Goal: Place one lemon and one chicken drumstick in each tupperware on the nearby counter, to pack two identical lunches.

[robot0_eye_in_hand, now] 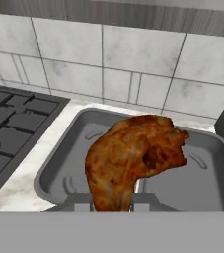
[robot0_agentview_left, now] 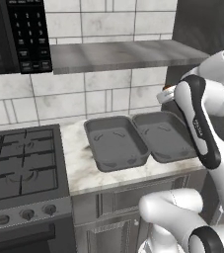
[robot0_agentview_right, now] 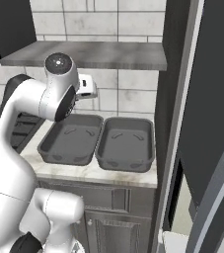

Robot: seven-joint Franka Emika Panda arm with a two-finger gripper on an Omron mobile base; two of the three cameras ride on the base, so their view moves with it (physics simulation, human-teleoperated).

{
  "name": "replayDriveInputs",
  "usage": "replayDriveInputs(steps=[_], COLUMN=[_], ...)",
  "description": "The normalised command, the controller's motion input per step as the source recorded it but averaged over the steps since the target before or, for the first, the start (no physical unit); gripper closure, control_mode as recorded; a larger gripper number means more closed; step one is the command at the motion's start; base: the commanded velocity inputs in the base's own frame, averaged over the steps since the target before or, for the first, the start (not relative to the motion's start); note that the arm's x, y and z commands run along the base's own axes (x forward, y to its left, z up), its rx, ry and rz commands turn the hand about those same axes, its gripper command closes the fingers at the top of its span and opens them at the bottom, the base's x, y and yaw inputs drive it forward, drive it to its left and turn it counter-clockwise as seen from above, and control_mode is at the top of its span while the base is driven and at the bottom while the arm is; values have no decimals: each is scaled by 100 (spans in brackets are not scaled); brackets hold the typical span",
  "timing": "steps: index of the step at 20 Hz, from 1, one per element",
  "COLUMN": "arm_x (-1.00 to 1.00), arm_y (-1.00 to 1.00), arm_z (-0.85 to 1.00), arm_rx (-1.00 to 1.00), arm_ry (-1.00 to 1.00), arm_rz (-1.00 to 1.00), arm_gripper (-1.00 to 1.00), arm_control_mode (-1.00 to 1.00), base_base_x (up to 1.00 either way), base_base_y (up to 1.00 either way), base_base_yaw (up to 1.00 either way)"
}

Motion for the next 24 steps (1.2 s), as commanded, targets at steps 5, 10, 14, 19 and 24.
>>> replayDriveInputs(steps=[5,10,14,19,24], arm_x=[0,11,21,17,17], arm_y=[17,31,45,53,40], arm_z=[-77,-72,-69,-64,-43], arm_rx=[-3,-1,0,0,0], arm_ry=[0,0,3,12,13], arm_rz=[-4,-3,-1,0,0], arm_gripper=[100,100,100,100,100], arm_control_mode=[-100,-100,-100,-100,-100], base_base_x=[0,0,0,0,0], base_base_y=[0,0,0,0,0], base_base_yaw=[0,0,0,0,0])
